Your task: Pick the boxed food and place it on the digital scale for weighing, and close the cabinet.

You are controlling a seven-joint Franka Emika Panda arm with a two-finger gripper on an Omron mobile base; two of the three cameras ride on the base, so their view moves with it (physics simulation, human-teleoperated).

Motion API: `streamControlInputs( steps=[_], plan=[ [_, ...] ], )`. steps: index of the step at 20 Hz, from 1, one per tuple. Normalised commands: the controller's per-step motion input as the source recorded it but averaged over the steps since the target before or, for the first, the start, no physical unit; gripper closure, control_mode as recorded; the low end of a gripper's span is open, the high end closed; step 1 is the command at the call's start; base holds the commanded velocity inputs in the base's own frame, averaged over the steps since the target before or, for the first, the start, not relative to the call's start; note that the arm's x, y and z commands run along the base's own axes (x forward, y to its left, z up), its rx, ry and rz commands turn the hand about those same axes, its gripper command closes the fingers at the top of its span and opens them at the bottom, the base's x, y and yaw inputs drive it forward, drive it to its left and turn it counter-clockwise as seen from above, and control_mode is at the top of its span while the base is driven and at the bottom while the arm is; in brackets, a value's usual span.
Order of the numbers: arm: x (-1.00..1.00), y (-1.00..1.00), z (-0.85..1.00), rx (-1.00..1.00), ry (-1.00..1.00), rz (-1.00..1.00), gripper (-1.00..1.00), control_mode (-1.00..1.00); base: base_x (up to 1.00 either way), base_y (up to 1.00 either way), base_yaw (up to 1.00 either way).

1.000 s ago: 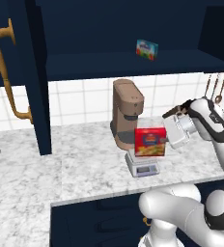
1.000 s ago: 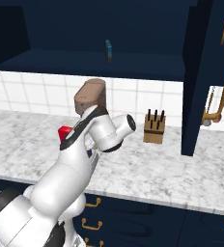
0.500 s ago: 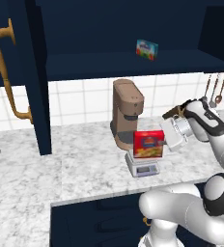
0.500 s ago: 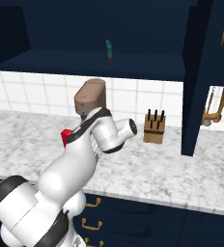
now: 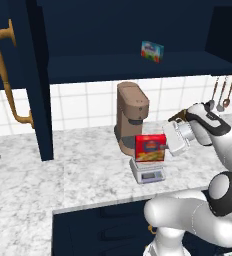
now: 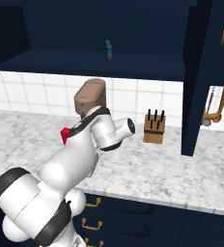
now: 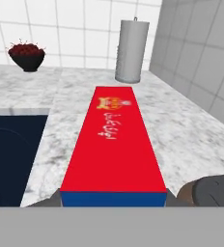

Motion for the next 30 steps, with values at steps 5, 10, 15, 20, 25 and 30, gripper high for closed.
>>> streamControlInputs(
  steps=[5, 10, 15, 20, 25, 30],
  plan=[
    [0.00, 0.00, -0.29, 0.00, 0.00, 0.00, 1.00, -1.00, 0.00, 0.00, 0.00],
    [0.00, 0.00, -0.33, 0.00, 0.00, 0.00, 1.00, -1.00, 0.00, 0.00, 0.00],
    [0.00, 0.01, -0.23, 0.00, -0.03, 0.00, -1.00, -1.00, 0.00, 0.00, 0.00],
    [0.00, 0.01, -0.02, 0.00, -0.02, 0.00, -1.00, -1.00, 0.00, 0.00, 0.00],
    [-0.02, -0.04, 0.00, 0.00, -0.03, 0.00, -1.00, -1.00, 0.00, 0.00, 0.00],
    [-0.13, -0.36, 0.00, 0.03, -0.07, 0.00, -1.00, -1.00, 0.00, 0.00, 0.00]
  ],
)
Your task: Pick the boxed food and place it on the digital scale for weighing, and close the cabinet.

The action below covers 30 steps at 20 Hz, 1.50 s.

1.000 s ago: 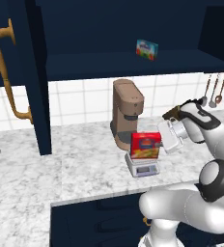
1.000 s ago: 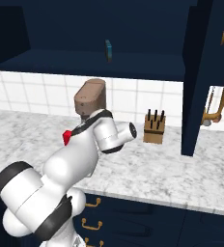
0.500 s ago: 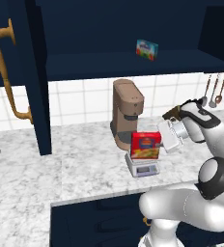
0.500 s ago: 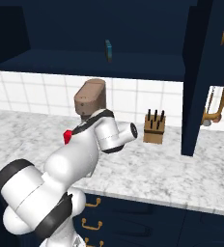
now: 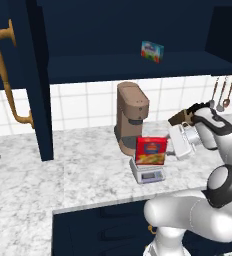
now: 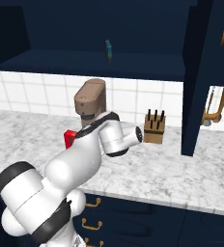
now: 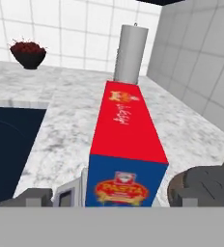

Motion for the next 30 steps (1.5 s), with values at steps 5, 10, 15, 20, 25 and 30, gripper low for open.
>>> streamControlInputs(
  steps=[5, 10, 15, 20, 25, 30],
  plan=[
    [-0.15, -0.56, 0.00, 0.06, -0.06, 0.00, -1.00, -1.00, 0.00, 0.00, 0.00],
    [-0.33, -0.26, 0.00, 0.04, -0.26, 0.00, -1.00, -1.00, 0.00, 0.00, 0.00],
    [-0.28, 0.18, 0.00, 0.00, -0.54, -0.09, -1.00, -1.00, 0.00, 0.00, 0.00],
    [-0.01, 0.24, 0.27, 0.00, -0.53, -0.24, -1.00, -1.00, 0.00, 0.00, 0.00],
    [-0.04, -0.18, 0.72, 0.04, -0.57, -0.18, -1.00, -1.00, 0.00, 0.00, 0.00],
    [-0.02, -0.60, 0.65, 0.01, -0.53, -0.12, -1.00, -1.00, 0.00, 0.00, 0.00]
  ],
)
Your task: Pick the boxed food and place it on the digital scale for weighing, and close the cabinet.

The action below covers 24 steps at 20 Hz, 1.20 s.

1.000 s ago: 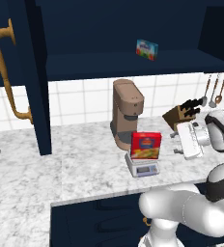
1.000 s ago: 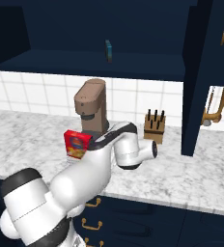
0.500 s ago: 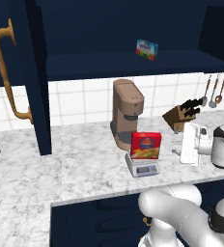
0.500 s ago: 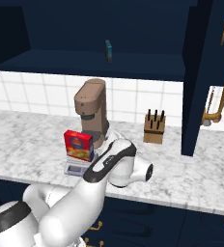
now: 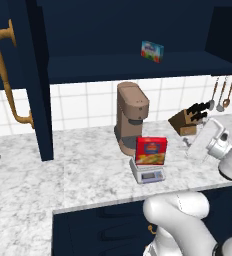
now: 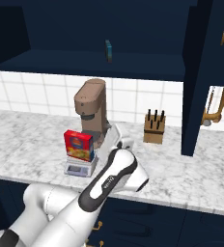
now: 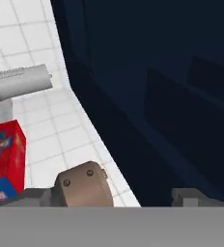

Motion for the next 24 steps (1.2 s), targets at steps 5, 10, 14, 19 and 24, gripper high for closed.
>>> streamControlInputs(
  steps=[5, 10, 14, 19, 24],
  plan=[
    [-0.10, -0.99, 0.34, 0.00, -0.51, -0.12, -1.00, -1.00, 0.00, 0.00, 0.00],
    [-0.16, -1.00, 0.11, -0.04, -0.33, -0.17, -1.00, -1.00, 0.00, 0.00, 0.00],
    [0.00, -0.99, 0.16, 0.16, -0.03, -0.07, -1.00, -1.00, 0.00, 0.00, 0.00],
    [0.00, -1.00, 0.03, 0.26, -0.07, 0.00, -1.00, -1.00, 0.00, 0.00, 0.00],
    [0.48, -0.62, 0.00, 0.04, 0.05, -0.13, -1.00, -1.00, 0.00, 0.00, 0.00]
  ],
)
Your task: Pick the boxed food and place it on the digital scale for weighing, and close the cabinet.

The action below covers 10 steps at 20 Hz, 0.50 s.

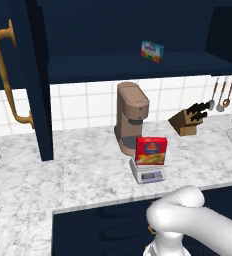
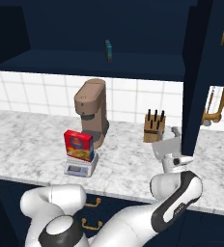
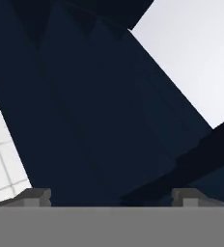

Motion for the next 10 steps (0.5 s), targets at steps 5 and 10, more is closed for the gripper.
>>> streamControlInputs(
  steps=[5, 10],
  plan=[
    [0.33, -0.95, 0.10, 0.05, 0.00, -0.24, -1.00, -1.00, 0.00, 0.00, 0.00],
    [0.01, -0.97, 0.12, 0.08, 0.00, -0.13, -1.00, -1.00, 0.00, 0.00, 0.00]
  ],
)
